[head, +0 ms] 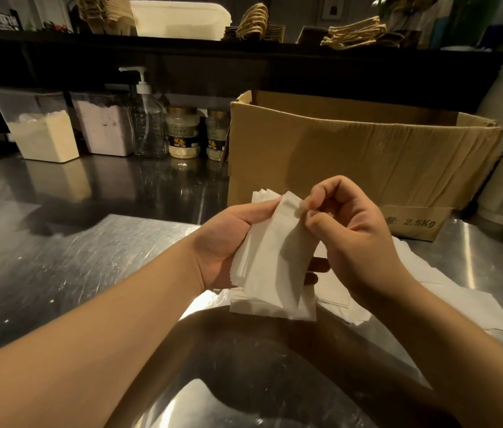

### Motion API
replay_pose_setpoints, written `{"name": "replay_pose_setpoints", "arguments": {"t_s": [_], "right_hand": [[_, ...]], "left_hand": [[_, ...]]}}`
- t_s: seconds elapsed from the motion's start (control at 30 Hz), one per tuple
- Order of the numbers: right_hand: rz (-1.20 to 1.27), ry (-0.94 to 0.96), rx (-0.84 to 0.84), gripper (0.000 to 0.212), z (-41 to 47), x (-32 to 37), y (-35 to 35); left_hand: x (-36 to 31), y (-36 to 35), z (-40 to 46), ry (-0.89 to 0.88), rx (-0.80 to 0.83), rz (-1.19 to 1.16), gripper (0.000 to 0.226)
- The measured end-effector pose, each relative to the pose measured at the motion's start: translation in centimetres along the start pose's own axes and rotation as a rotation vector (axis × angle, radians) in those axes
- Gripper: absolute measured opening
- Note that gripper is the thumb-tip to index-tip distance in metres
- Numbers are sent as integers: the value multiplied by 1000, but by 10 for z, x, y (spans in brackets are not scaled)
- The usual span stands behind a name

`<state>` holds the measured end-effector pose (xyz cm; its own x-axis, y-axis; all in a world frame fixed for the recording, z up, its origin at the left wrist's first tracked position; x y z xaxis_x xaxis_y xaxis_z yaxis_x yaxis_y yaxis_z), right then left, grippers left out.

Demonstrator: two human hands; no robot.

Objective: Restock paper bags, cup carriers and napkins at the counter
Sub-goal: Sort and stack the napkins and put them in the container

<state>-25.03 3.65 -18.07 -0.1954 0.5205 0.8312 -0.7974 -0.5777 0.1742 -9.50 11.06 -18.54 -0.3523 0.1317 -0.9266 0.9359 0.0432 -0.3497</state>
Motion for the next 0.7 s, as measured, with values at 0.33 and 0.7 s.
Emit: {"name": "replay_pose_setpoints", "arguments": {"t_s": [0.33,0.7], "right_hand": [[-199,9,-53,22,-1,-4,-3],[-436,20,3,7,3,-9,-2]], "left_hand": [[4,3,1,32,23,40,63],[4,7,2,46,-23,70,66]]}}
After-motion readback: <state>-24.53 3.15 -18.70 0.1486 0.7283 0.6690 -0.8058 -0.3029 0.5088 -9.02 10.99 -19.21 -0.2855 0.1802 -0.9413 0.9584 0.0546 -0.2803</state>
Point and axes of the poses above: each hand's wrist, its own z-axis towards the middle knuckle, its own y-axis out of the back of the hand, x = y × z, the point moved 1 cm from there along z, towards the middle knuckle, and after that the axes turned 2 degrees about -z, right-handed, at the moved point
